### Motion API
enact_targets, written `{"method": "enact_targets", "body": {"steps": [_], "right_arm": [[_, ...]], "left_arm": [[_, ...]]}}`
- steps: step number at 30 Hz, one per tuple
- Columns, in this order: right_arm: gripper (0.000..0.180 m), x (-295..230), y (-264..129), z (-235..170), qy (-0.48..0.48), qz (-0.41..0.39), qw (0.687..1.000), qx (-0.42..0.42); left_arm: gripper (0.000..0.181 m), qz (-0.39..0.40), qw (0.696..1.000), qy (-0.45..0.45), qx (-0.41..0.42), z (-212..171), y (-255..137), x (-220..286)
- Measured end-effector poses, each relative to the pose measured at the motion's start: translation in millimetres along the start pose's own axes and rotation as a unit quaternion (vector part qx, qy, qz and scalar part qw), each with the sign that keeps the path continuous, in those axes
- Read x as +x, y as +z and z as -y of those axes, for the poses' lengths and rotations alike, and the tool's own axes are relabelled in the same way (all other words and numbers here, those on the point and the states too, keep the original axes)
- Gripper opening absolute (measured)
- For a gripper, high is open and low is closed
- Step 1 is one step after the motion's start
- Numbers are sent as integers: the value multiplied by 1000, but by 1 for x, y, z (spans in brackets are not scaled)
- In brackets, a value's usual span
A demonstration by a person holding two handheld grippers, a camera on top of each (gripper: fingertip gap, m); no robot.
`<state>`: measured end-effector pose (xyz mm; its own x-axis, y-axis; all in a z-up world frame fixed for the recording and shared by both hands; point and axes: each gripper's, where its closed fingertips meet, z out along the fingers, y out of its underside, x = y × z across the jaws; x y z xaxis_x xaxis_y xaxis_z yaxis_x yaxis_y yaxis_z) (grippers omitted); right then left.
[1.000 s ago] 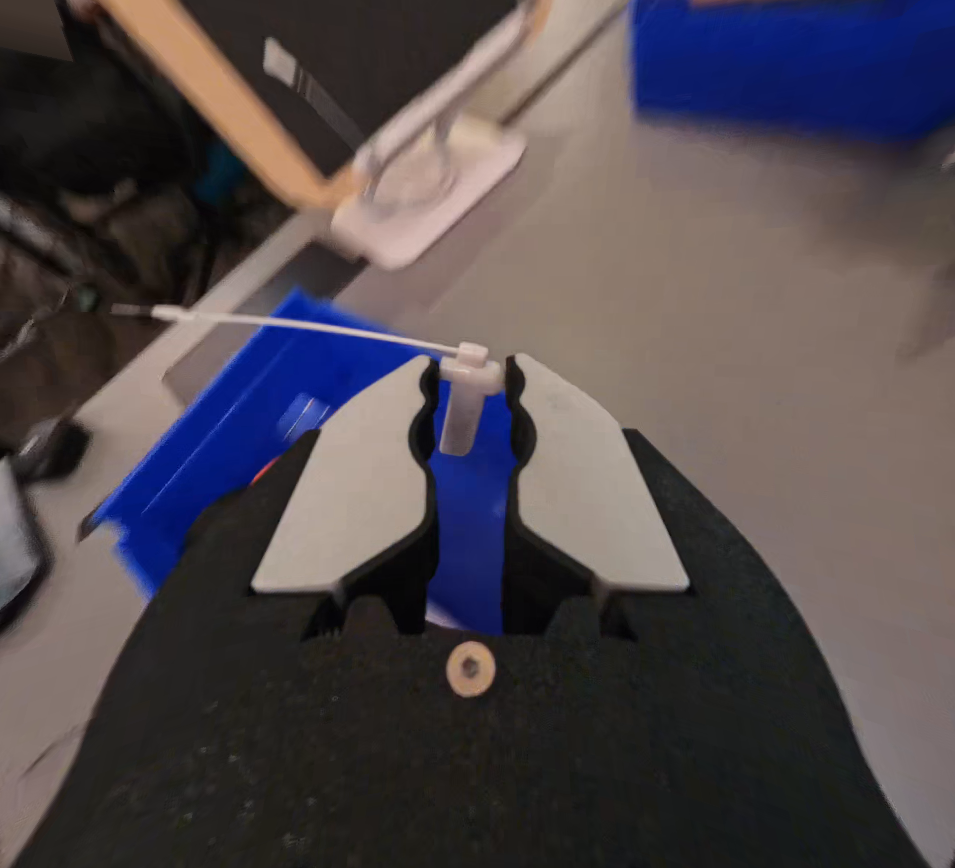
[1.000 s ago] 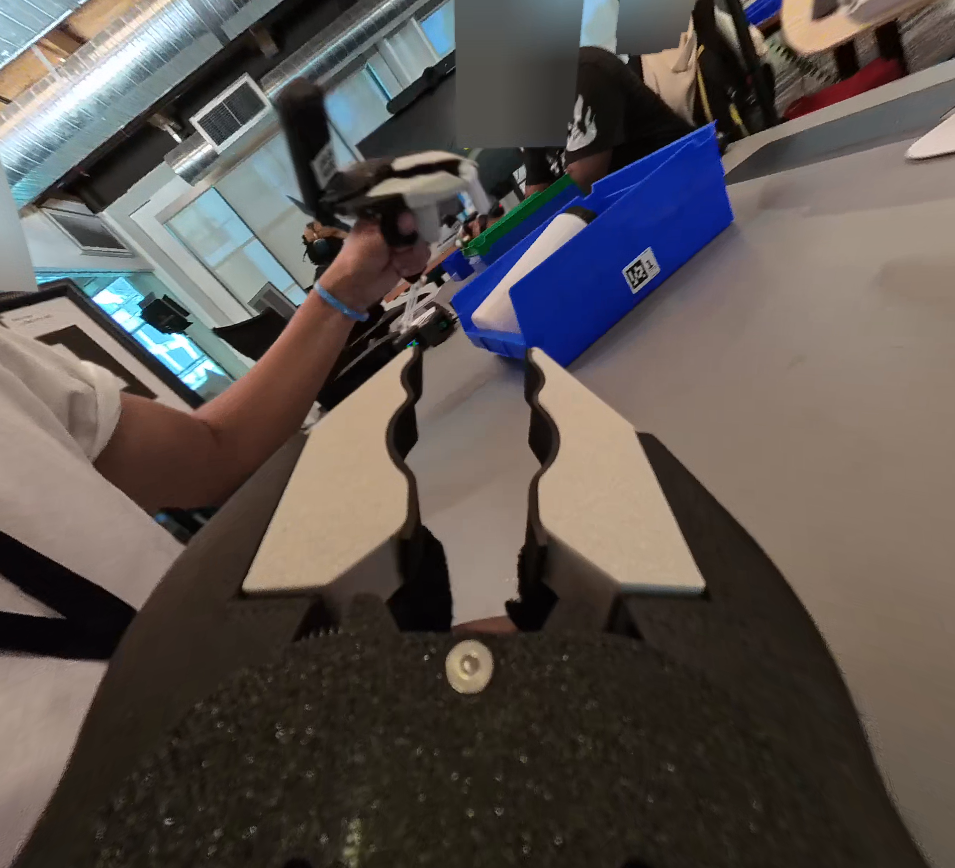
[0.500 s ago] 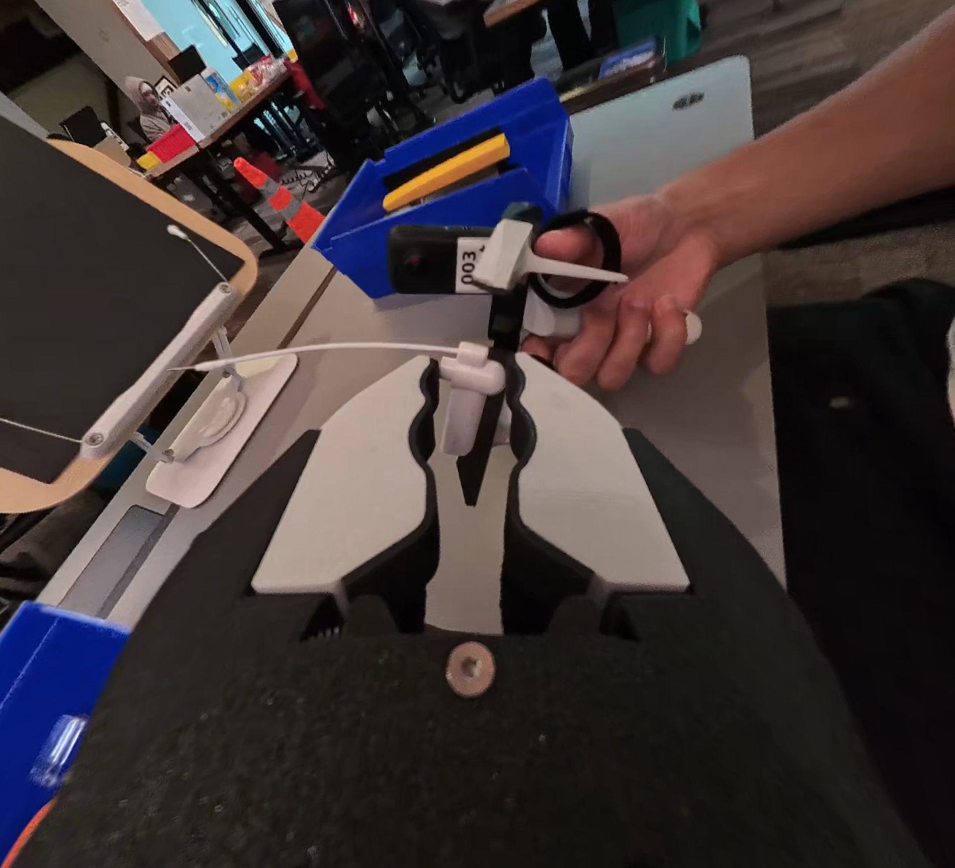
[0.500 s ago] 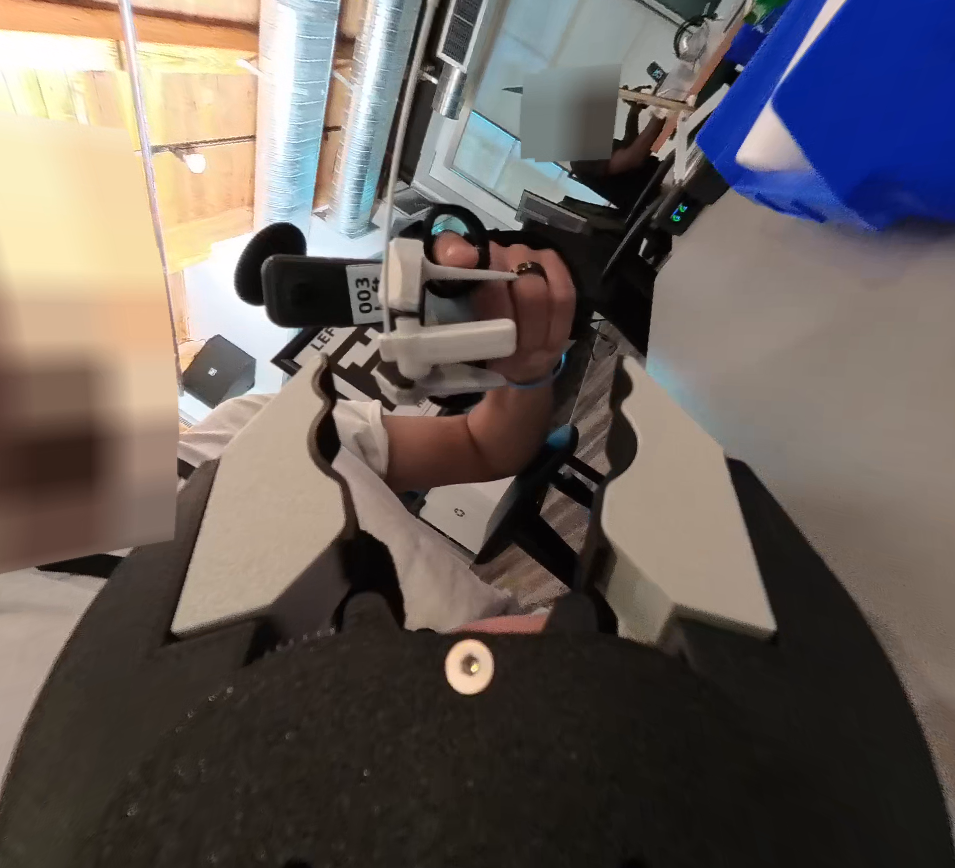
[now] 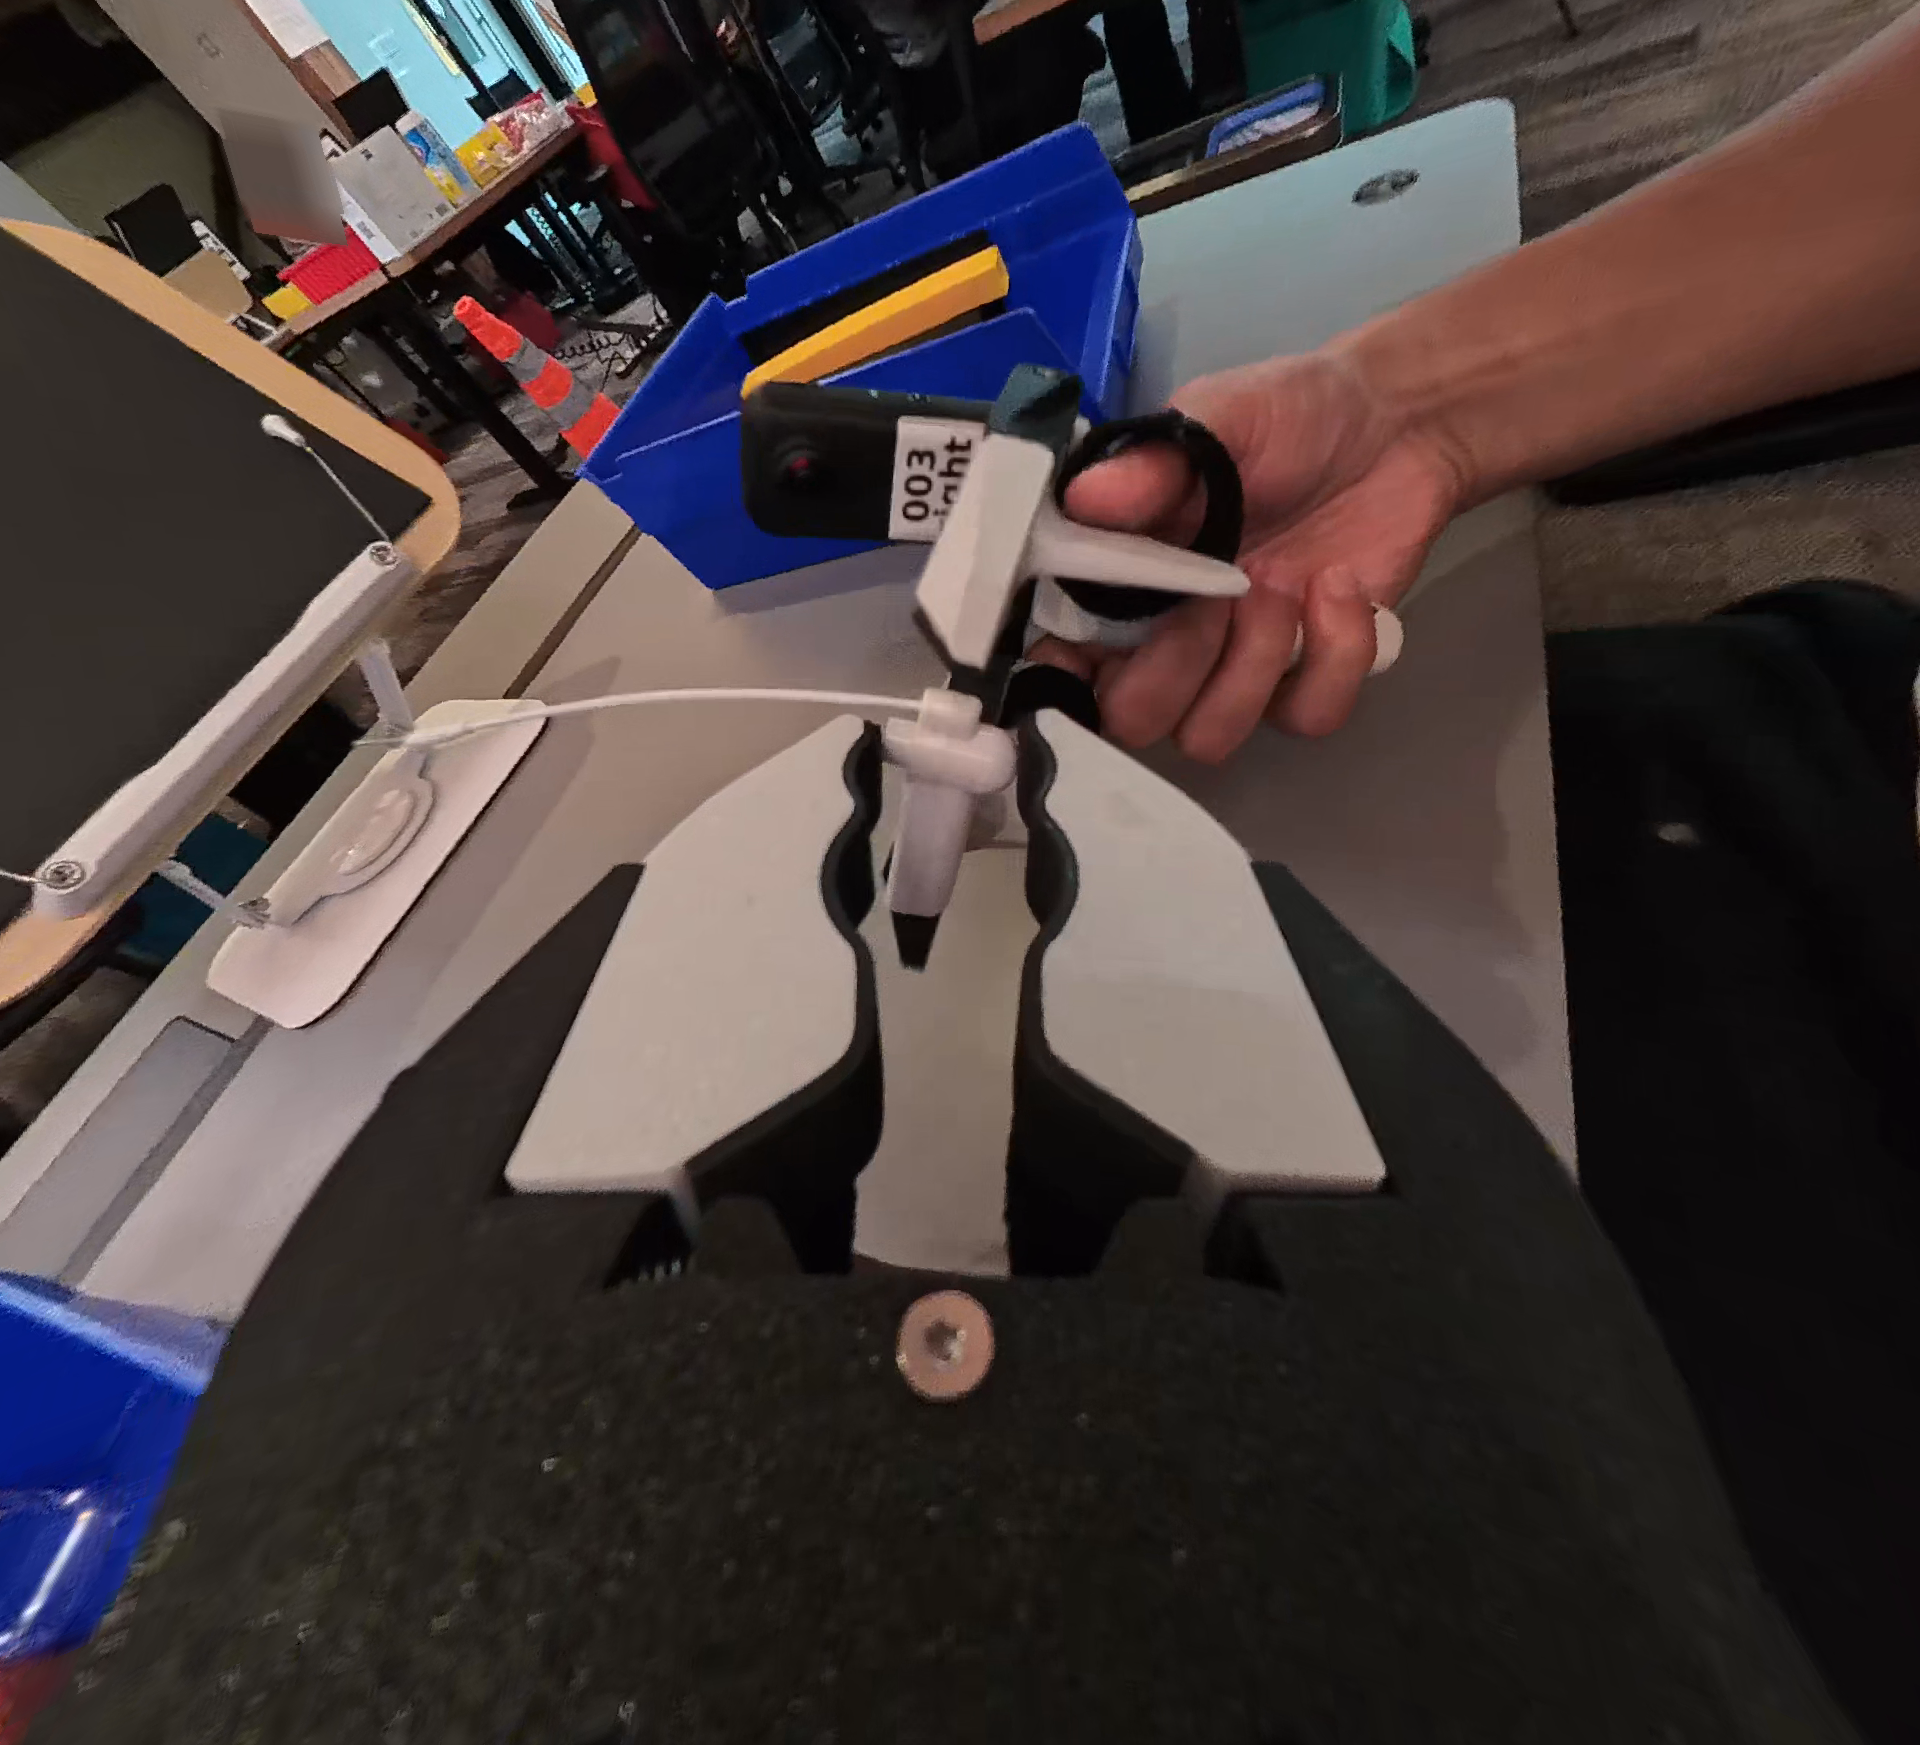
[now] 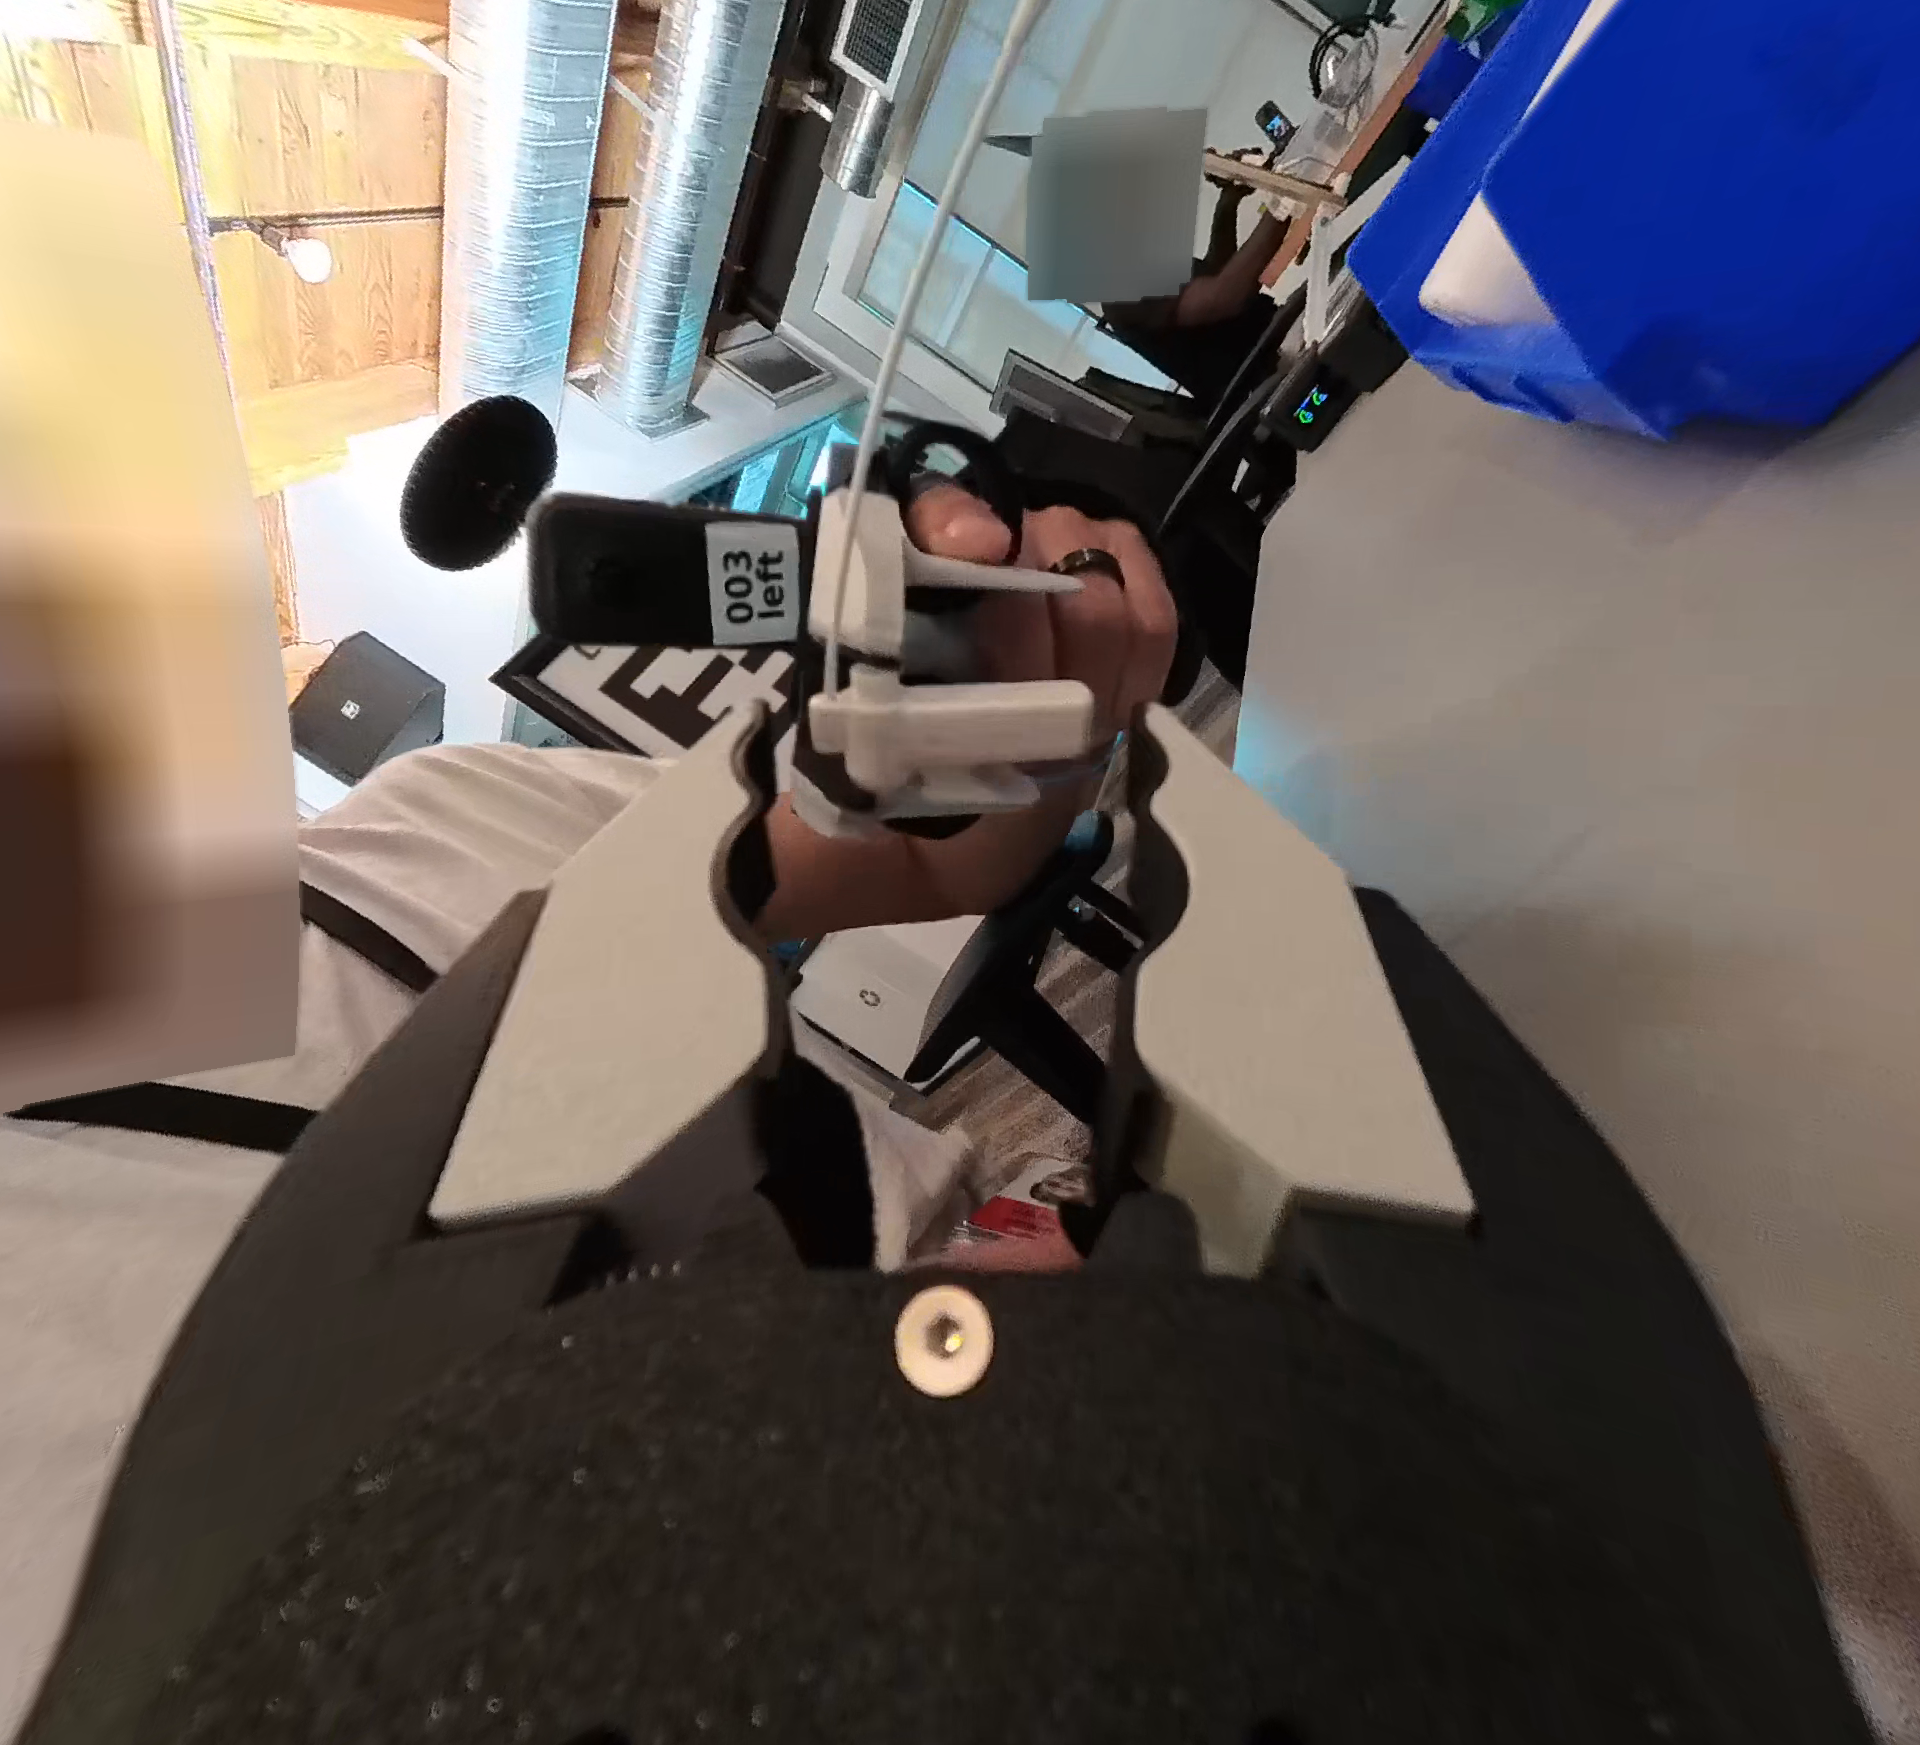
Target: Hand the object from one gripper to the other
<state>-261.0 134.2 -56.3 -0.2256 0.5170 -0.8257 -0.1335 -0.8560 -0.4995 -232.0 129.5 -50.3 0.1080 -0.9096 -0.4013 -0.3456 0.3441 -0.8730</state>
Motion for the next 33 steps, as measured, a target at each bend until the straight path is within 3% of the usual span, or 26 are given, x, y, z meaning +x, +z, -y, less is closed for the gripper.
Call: {"method": "enact_targets", "body": {"steps": [1, 7, 10, 12, 14, 16, 18, 23, 25, 26, 27, 33], "right_arm": [[54, -1, 0, -2, -1, 3, 1000, -6], [53, 7, -9, 0, -17, -23, 1000, 10], [53, 24, -24, 10, -50, -99, 993, 36], [53, 35, -42, 24, -121, -188, 973, 51], [53, 48, -64, 35, -235, -313, 920, 29], [53, 59, -84, 42, -344, -428, 836, -14], [53, 64, -91, 43, -418, -500, 756, -60], [53, 67, -65, 28, -540, -560, 609, -152], [53, 69, -63, 24, -560, -575, 572, -169], [54, 69, -63, 23, -559, -576, 572, -170], [54, 69, -62, 22, -553, -571, 584, -166], [54, 76, -61, 17, -494, -551, 656, -146]], "left_arm": [[24, -4, 1000, -7, 7, 1, 1, 0], [24, -5, 1000, -13, 11, -3, 10, -1], [25, 26, 999, -47, 1, -13, 14, -6], [26, 31, 989, -143, 23, -16, 9, -10], [27, 36, 953, -296, 49, -25, 4, -21], [44, 10, 897, -434, 79, -35, 0, -26], [45, -14, 869, -486, 86, -42, 2, -26], [43, -9, 894, -449, 13, -58, 21, -12], [28, 6, 895, -445, 26, -54, 20, -15], [21, 16, 896, -442, 33, -53, 18, -18], [1, 19, 899, -435, 33, -54, 16, -19], [1, -1, 905, -425, 25, -55, 15, -14]]}}
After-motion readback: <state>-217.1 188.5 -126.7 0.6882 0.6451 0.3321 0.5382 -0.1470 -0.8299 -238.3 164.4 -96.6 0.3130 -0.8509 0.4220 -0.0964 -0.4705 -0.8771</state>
